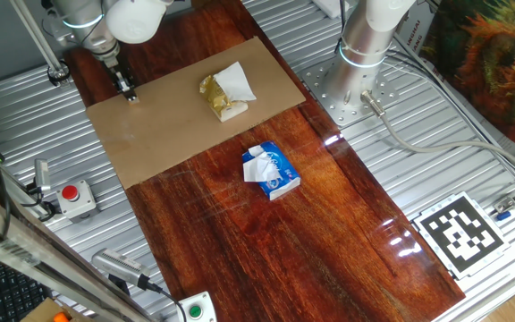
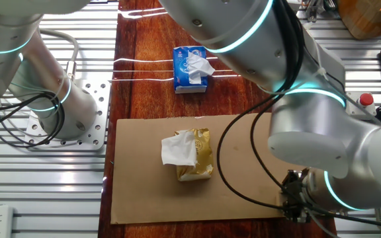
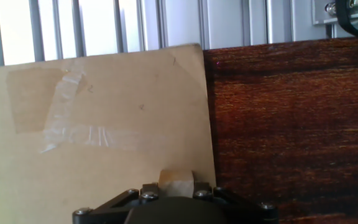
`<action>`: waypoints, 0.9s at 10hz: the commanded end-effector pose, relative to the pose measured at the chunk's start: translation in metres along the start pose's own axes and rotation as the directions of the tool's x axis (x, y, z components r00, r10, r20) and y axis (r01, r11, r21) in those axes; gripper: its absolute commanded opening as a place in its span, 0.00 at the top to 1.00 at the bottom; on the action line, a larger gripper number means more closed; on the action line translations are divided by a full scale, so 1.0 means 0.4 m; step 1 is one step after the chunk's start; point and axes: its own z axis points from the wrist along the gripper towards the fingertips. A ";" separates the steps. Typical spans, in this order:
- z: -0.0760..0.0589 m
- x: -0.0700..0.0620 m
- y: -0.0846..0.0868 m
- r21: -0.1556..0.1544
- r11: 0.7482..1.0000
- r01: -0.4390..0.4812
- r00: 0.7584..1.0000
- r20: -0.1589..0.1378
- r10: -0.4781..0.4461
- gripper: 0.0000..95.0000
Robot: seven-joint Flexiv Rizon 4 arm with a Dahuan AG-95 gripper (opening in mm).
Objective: Hold a small block with the gripper and sweep it from left to right on the table
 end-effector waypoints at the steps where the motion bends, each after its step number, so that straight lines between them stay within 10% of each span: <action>1: 0.000 -0.004 0.000 0.003 1.000 0.001 1.000 0.001 -0.001 0.80; 9: 0.005 0.026 -0.006 0.003 1.000 0.000 1.000 0.006 0.000 0.80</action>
